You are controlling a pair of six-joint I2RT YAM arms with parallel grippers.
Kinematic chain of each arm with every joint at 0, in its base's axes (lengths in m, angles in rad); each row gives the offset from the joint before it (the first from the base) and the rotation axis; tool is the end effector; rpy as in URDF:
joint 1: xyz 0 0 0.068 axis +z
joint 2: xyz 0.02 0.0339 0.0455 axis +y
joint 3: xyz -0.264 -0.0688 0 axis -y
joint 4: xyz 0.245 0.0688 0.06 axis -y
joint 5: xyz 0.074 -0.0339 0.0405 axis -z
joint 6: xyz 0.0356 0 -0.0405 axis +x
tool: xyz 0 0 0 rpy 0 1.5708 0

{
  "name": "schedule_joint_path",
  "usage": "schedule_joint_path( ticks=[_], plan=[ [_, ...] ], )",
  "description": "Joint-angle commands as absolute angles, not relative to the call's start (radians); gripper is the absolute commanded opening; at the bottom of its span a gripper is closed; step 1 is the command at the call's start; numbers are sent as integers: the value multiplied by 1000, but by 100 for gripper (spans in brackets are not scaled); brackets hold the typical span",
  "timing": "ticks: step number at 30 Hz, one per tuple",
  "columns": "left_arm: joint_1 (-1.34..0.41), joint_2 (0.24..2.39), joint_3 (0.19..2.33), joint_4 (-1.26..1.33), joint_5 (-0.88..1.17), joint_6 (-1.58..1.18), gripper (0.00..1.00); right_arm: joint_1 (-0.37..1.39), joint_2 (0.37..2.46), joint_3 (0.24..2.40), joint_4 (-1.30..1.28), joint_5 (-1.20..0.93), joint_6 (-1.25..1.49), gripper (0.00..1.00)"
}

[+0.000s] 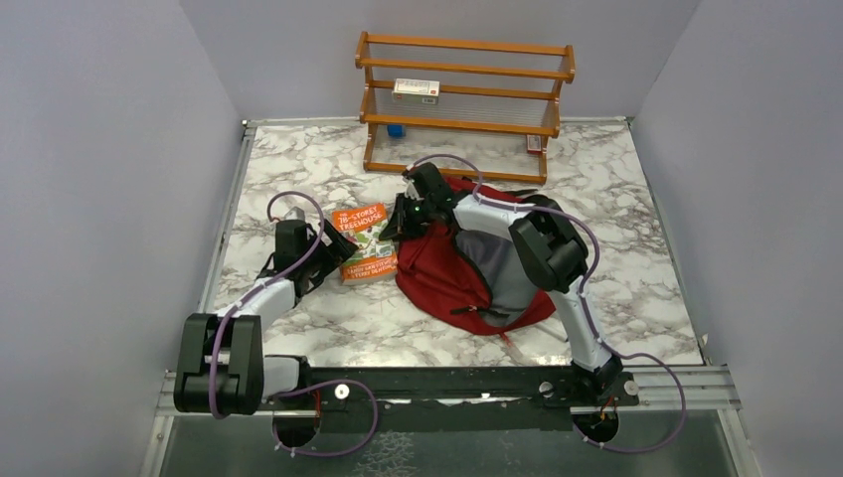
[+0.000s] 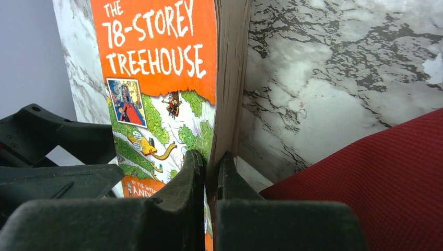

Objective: Pack the student bag
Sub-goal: Pick up the book from the center of the board.

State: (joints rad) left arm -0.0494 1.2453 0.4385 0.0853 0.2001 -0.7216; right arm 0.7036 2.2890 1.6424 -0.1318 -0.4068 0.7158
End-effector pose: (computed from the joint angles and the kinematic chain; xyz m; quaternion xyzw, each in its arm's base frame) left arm 0.2295 -0.0184 0.1563 -0.2602 0.8695 -0.2385 0.3456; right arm 0.3732 0.3351 0.1377 -0.0724 0.9040 0.3876 0.1653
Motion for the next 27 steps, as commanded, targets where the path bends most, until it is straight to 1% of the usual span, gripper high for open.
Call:
schedule_joint_path(
  ticks=[1,4,7,9,14,18,20,22,23,26,27],
  plan=[
    [-44,1310,377,265,354,-796,85,678,2356,1597,-238,-389,668,0],
    [-44,1367,359,341,421,-831,81,678,2358,1596,-229,-405,670,0],
    [-44,1410,352,395,464,-852,73,678,2359,1597,-224,-415,670,1],
    [-44,1420,350,425,492,-864,71,678,2358,1595,-222,-420,669,0],
    [-44,1408,370,475,534,-876,55,678,2360,1597,-199,-475,655,0],
    [-44,1381,402,487,557,-862,45,678,2355,1598,-177,-516,643,1],
    [-44,1374,423,488,563,-855,37,678,2344,1598,-167,-526,637,0],
    [-43,1367,440,488,574,-847,24,679,2325,1596,-158,-532,630,1],
    [-42,1361,448,488,579,-843,18,678,2311,1592,-150,-532,627,1],
    [-31,1330,468,484,591,-830,6,678,2249,1583,-124,-523,614,12],
    [-25,1313,478,475,593,-818,2,678,2221,1583,-119,-518,606,18]
  ],
)
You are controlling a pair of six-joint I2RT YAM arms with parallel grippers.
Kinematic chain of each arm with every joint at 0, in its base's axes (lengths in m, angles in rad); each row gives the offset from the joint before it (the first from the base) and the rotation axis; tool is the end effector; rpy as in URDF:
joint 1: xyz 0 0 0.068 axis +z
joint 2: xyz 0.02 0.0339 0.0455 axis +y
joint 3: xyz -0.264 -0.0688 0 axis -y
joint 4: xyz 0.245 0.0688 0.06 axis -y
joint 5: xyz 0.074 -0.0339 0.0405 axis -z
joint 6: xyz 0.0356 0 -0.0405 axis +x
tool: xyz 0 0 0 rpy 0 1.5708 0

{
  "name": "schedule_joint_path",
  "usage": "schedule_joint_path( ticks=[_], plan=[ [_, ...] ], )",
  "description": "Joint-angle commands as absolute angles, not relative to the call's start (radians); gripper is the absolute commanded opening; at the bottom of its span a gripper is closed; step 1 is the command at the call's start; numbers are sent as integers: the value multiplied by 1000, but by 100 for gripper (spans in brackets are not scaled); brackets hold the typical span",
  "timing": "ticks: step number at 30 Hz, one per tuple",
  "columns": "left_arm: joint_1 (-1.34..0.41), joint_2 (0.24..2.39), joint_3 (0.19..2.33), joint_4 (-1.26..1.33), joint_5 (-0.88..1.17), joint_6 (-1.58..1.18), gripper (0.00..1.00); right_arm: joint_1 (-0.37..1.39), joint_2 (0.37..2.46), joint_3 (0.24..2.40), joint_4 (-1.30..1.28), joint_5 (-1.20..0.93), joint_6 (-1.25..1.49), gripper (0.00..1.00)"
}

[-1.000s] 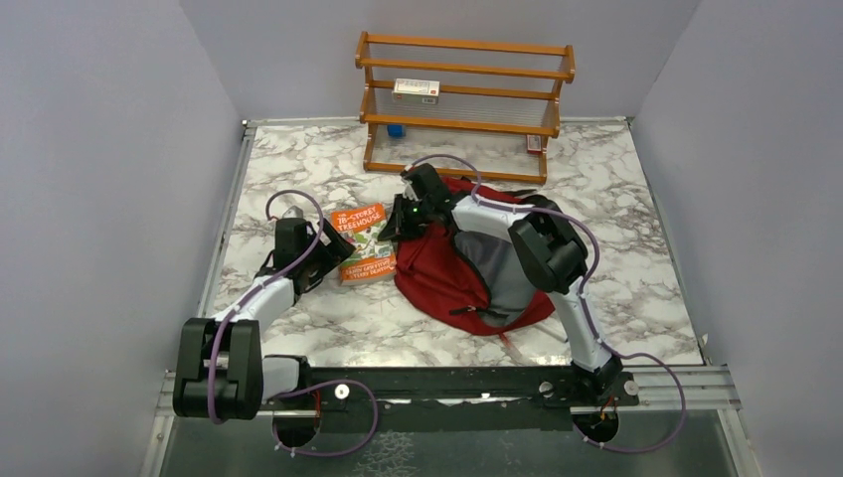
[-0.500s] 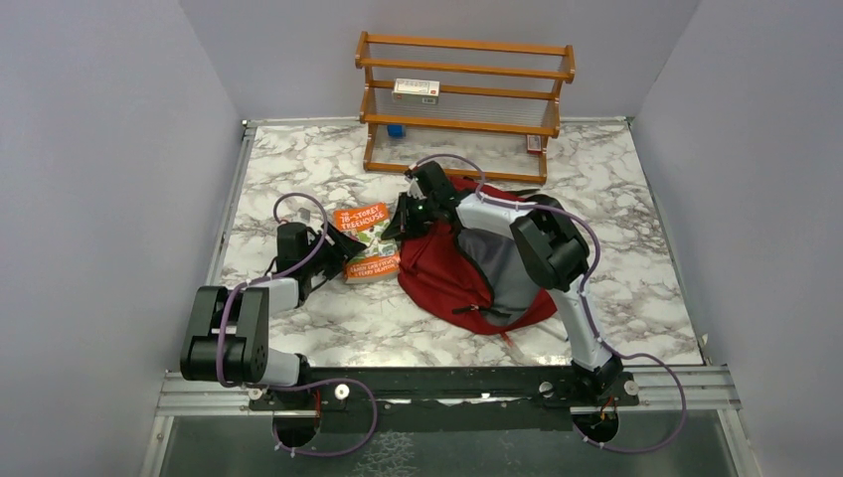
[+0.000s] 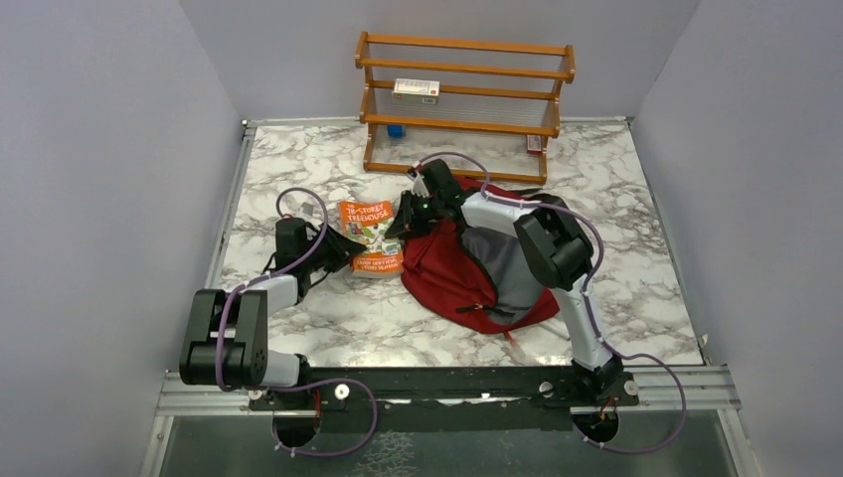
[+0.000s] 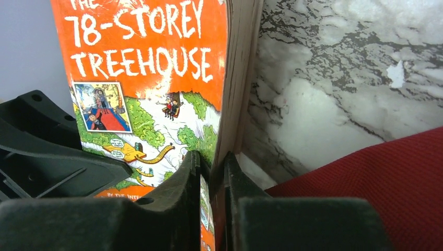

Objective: Pack the student bag
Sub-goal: Pick up the book from the center of the board.

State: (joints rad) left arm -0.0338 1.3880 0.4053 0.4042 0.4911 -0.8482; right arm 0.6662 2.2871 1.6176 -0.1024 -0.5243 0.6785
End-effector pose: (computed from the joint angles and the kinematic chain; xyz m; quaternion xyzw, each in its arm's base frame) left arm 0.2454 -0.0251 0.1449 -0.2316 0.8291 -0.3904 0.3263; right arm 0.3803 0.3217 0.1345 -0.0953 0.8904 0.4207 0.1452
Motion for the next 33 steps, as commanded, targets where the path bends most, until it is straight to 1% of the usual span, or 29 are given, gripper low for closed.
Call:
schedule_joint_path(
  ticks=[1,3,6,8,14,18,22,25,29,31,33],
  plan=[
    [-19,1297,493,452,591,-803,0,679,2193,1582,-112,-516,597,24],
    [-10,1263,543,355,572,-744,0,678,2136,1586,-99,-522,575,35],
    [-9,1217,661,135,497,-602,0,678,2044,1583,-99,-507,523,45],
    [-9,1191,736,26,457,-513,0,678,1970,1552,-92,-461,494,50],
    [-9,1140,914,-140,431,-352,0,678,1727,1393,-99,-209,400,56],
    [-9,1158,1003,-158,522,-309,0,678,1520,1255,-99,-65,327,61],
    [-17,1212,1091,-153,634,-284,0,678,1313,1100,-57,72,281,63],
    [-72,1255,1168,-165,679,-234,0,678,1144,967,38,164,243,63],
    [-204,1312,1293,-255,715,-71,0,678,943,834,111,206,169,64],
    [-276,1337,1357,-329,718,40,0,678,879,850,46,180,128,67],
    [-338,1349,1394,-386,741,148,0,678,832,886,-79,115,79,69]
  ],
)
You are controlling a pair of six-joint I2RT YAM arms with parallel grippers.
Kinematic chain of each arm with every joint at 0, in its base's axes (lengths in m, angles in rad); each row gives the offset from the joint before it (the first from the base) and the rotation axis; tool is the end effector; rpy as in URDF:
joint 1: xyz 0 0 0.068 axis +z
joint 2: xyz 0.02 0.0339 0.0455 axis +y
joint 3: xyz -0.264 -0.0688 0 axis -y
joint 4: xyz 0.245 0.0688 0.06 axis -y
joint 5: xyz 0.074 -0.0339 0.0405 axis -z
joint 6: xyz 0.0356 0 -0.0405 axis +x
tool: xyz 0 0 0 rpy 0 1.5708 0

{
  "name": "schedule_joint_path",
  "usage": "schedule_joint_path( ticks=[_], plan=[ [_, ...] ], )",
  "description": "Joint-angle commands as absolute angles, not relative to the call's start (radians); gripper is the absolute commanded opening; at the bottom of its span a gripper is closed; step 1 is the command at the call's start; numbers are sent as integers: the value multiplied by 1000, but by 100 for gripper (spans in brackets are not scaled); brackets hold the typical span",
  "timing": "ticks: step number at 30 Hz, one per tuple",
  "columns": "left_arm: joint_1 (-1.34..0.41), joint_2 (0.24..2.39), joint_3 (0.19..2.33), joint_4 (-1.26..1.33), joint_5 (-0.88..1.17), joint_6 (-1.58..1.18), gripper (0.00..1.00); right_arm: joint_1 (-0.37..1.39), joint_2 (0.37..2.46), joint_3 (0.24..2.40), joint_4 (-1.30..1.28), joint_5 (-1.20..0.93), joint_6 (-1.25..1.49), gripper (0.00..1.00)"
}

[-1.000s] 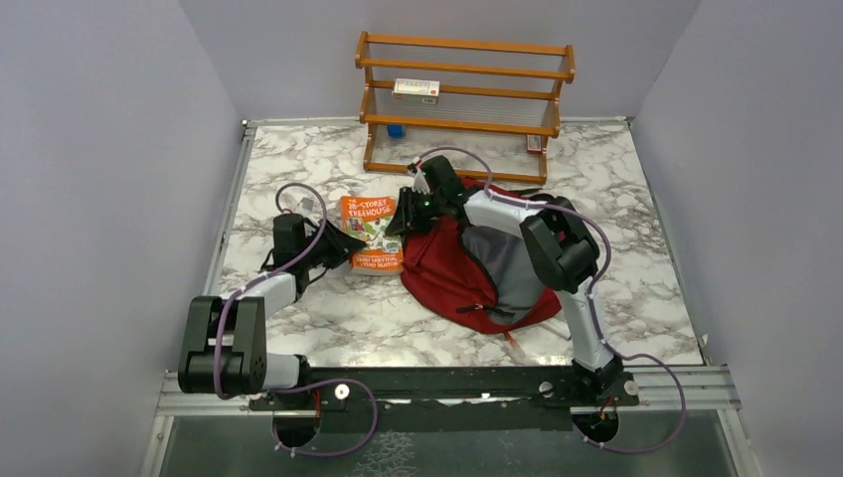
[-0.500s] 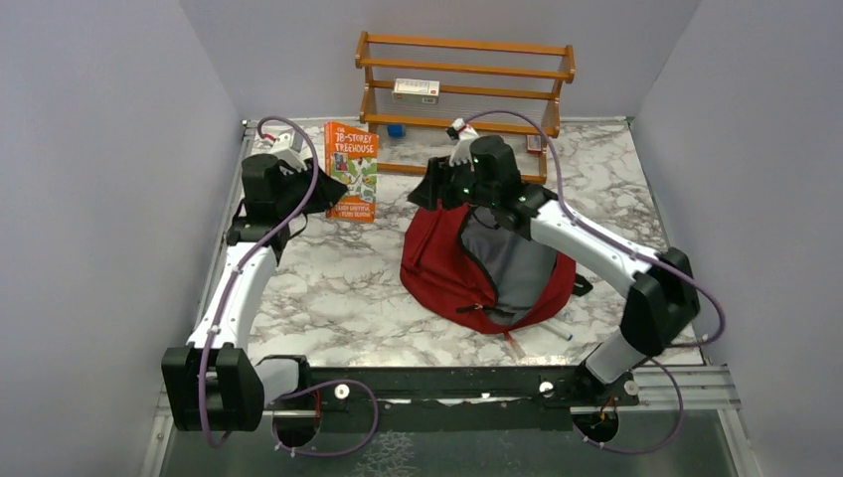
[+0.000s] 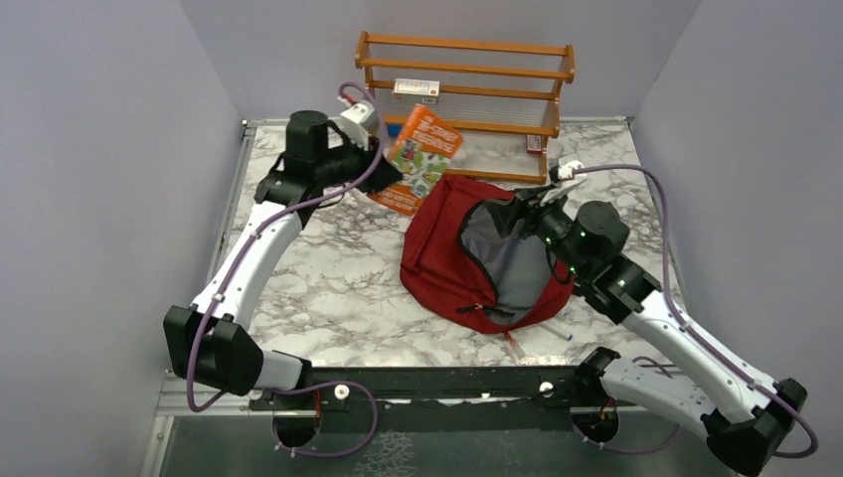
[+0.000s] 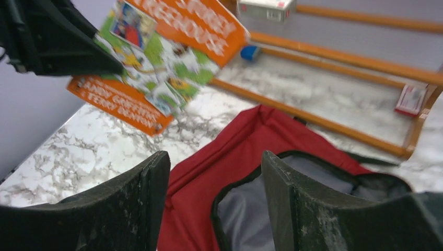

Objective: Pack the student bag
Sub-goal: Pick up the book from the center of the board.

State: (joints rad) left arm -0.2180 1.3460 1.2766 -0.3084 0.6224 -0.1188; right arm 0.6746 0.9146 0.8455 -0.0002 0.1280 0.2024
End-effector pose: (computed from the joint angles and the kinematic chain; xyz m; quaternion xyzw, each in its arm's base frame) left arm 0.2937 -0.0863 0.3758 0.2108 0.7781 -0.3394 0.4847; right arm 0.1719 0.1317 0.3580 -0.1283 0.7196 0.2467 0.6362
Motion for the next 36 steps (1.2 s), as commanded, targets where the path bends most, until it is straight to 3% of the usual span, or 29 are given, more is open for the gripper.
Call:
schedule_joint_path(
  ticks=[1,7,15,22,36],
  plan=[
    [-363,1346,1398,-401,758,180,0,678,798,879,-92,57,36,69],
    [-482,1237,1262,-414,866,393,0,678,620,861,-103,-279,-121,71],
    [-509,1052,1080,-318,917,456,0,678,714,1059,-348,-616,-259,72],
    [-509,1002,1048,-306,972,463,0,678,791,1113,-424,-720,-300,72],
    [-552,978,1019,-381,1024,550,0,678,802,1161,-402,-711,-307,72]
  ],
)
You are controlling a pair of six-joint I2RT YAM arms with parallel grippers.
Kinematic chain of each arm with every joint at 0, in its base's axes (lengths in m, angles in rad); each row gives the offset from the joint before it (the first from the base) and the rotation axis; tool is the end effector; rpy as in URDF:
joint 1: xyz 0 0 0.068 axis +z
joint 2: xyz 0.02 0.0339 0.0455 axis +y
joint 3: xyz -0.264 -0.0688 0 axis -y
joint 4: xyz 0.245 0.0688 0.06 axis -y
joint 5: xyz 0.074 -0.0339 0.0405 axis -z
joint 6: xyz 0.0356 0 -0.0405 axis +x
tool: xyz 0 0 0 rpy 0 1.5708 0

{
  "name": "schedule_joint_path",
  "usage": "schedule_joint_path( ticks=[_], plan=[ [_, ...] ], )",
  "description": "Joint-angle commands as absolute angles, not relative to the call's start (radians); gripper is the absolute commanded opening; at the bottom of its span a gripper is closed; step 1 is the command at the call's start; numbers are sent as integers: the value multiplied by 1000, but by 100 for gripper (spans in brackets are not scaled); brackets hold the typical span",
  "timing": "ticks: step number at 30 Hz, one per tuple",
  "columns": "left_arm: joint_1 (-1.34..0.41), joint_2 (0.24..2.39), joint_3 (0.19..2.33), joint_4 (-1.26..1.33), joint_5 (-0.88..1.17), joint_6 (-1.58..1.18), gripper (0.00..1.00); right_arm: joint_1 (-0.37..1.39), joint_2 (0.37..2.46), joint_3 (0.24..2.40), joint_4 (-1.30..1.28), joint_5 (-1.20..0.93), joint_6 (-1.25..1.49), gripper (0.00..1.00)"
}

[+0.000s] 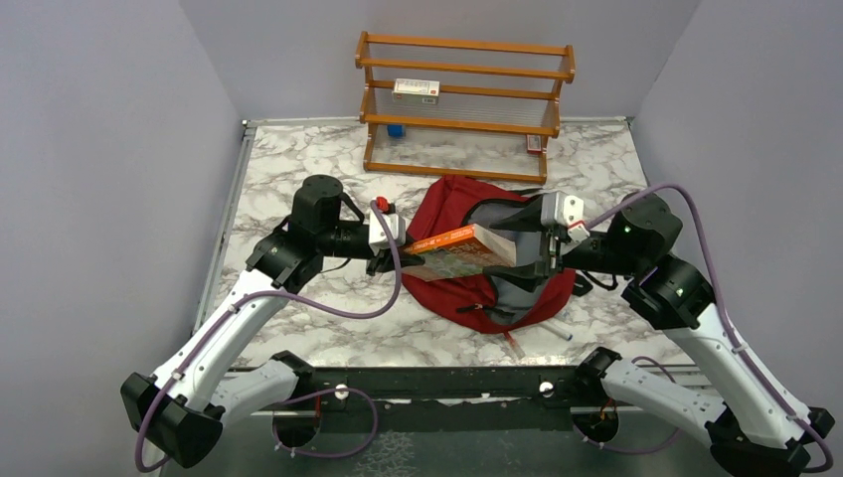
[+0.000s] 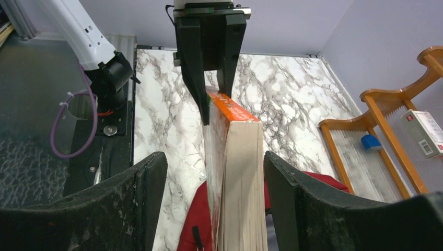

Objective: Pack the student bag
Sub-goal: Pick up the book from the center of the board.

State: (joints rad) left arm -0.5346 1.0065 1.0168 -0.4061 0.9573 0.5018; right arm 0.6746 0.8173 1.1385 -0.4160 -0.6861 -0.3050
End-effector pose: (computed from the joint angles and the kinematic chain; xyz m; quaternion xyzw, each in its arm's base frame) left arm 0.1662 -0.1322 0.3627 0.5877 0.5153 -0.3914 0.4856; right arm 0.1062 0.1138 0.4307 -0.5275 0.5083 0.3610 0.5771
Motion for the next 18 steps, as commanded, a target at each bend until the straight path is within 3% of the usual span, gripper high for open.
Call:
schedule_joint_path(
  ticks=[1,18],
  plan=[
    [-555,980,1020,-382,1026,551,0,678,803,1159,-396,-712,-306,73],
    [-585,992,1030,-412,1025,581,0,678,936,1167,-522,-724,-364,75]
  ],
)
